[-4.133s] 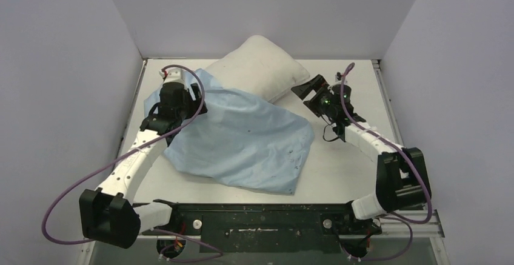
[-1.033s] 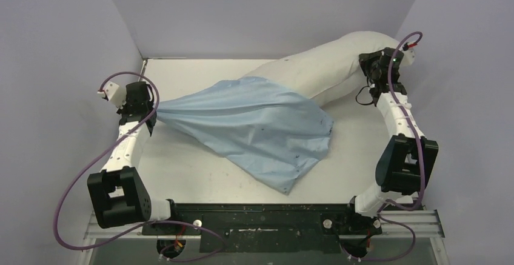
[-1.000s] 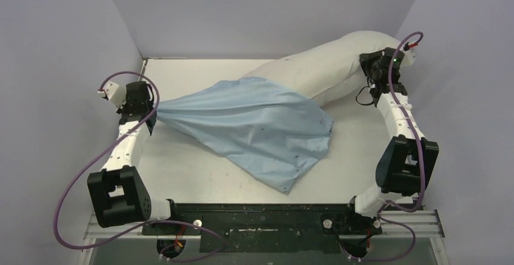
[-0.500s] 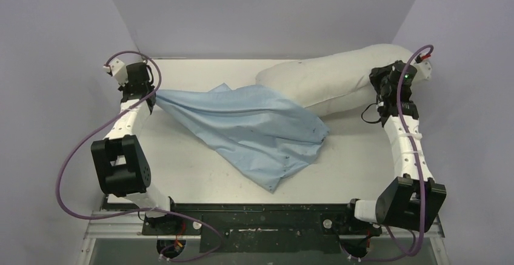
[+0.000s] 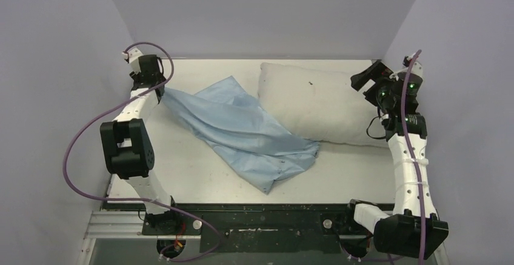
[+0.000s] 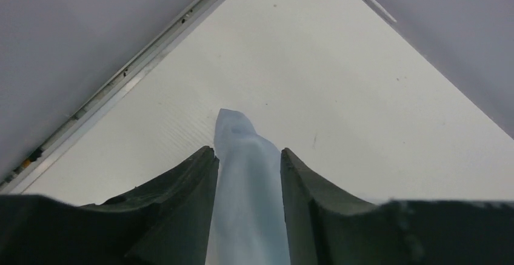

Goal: Put the pillow into the pillowcase

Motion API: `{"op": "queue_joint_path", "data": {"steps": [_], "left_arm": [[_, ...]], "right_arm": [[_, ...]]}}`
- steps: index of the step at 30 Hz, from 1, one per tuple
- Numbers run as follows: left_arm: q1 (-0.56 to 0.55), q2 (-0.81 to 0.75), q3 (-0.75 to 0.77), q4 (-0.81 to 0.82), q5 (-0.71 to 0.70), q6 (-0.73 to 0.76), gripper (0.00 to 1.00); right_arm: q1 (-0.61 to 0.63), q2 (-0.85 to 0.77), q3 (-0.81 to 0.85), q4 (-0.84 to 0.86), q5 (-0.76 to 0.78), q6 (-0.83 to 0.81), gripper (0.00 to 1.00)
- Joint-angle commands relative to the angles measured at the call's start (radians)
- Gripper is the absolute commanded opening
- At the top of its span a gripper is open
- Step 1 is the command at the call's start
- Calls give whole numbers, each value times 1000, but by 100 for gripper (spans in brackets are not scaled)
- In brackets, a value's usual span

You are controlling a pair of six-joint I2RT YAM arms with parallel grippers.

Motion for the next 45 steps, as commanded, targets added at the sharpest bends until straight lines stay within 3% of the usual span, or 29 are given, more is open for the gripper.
{"op": "queue_joint_path", "data": {"steps": [1, 7, 12, 14, 17, 21, 27, 36, 39, 43, 45], "left_arm": [[-49, -1, 105, -48, 39, 38, 52], [-218, -108, 75, -118, -138, 124, 72], [-306, -311, -153, -56, 103, 65, 83], [-372, -380, -247, -26, 93, 55, 92], [-455, -453, -364, 12, 68, 79, 94], [-465, -480, -453, 14, 209, 15, 94], [-464, -470, -566, 96, 295, -60, 93], [-446, -268, -470, 119, 241, -137, 90], [-441, -180, -404, 37, 141, -109, 90], [-395, -82, -353, 45, 118, -103, 90], [-369, -33, -314, 40, 125, -97, 90]], "right_arm": [[85, 74, 141, -81, -60, -162, 100], [302, 268, 384, -305, 59, -450, 100], [405, 318, 386, -325, 47, -740, 100], [410, 327, 386, -290, 14, -813, 100], [434, 369, 433, -295, -25, -907, 100], [513, 433, 439, -244, 68, -969, 100], [611, 516, 402, -273, 155, -1061, 100], [611, 708, 415, -166, 358, -1065, 98], [603, 792, 495, -175, 380, -994, 90], [577, 845, 555, -142, 446, -909, 36], [560, 841, 570, -130, 507, -878, 25]]}}
